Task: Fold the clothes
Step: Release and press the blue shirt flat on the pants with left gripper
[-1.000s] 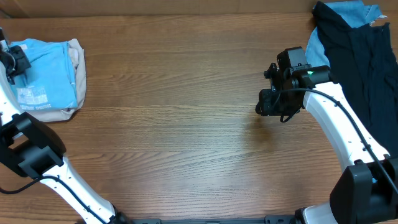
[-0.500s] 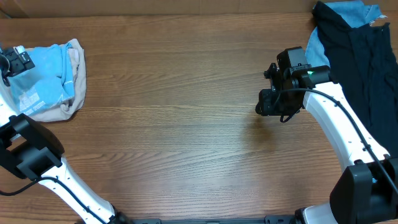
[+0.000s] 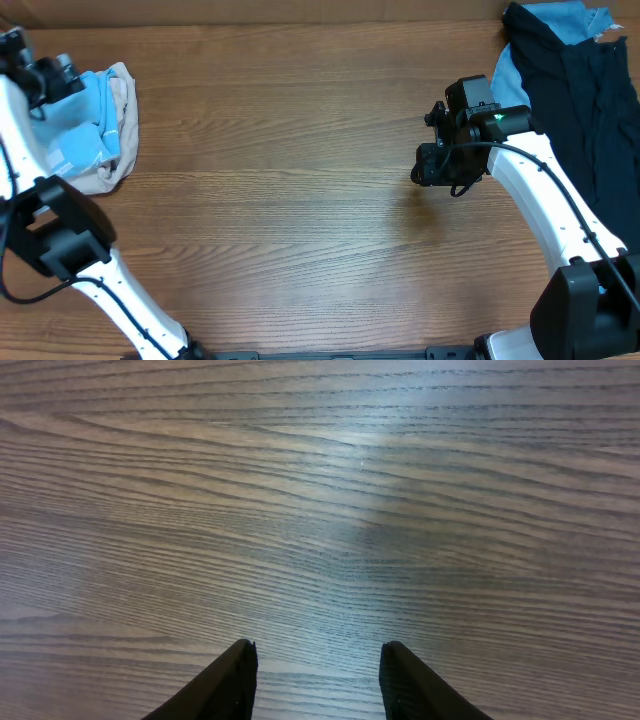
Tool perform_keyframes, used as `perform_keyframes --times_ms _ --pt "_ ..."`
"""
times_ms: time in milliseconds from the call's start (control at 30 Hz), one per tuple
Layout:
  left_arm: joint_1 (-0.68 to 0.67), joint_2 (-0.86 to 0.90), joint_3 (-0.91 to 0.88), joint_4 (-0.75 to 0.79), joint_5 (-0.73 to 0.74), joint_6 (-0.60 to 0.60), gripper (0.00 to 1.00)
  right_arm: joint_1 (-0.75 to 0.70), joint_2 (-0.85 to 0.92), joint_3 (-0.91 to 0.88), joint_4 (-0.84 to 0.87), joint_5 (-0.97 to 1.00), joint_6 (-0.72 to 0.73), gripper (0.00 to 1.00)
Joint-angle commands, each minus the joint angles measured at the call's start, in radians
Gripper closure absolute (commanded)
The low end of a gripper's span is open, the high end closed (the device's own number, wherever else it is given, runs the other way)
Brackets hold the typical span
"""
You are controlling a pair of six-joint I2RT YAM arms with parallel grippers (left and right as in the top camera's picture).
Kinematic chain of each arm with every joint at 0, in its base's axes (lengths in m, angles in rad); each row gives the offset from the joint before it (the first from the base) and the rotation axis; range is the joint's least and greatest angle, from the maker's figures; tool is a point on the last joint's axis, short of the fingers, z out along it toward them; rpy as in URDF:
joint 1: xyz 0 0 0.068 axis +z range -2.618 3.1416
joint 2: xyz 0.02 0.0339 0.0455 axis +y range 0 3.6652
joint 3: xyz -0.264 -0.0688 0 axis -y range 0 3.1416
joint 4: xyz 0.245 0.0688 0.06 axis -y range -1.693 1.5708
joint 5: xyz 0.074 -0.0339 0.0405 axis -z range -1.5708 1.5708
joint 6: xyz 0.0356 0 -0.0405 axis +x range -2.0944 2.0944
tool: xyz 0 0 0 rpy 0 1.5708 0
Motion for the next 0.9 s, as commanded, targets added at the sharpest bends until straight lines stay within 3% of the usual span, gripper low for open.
perform_keyframes --times_ms 0,267,433,533,867 --pt "-0.058 0.014 0.031 0.019 -0.113 -0.048 0.00 -0.003 -0.028 0.015 0.005 0.003 -0.006 0.56" --pt "-0.119 0.069 0.031 0.080 -0.200 -0.114 0.00 -0.003 -0.028 0.015 0.005 0.003 -0.006 0.56" --pt "-0.117 0.098 0.031 0.088 -0.282 -0.118 0.12 -0.003 -0.028 0.014 0.004 0.003 -0.006 0.56" --pt "-0.117 0.109 0.031 0.099 -0.332 -0.117 0.13 -0.003 -0.028 0.014 0.005 0.003 -0.006 0.56" --pt "-0.117 0.163 0.031 0.135 -0.324 -0.116 0.13 -0.003 -0.028 0.014 0.000 0.003 -0.006 0.56"
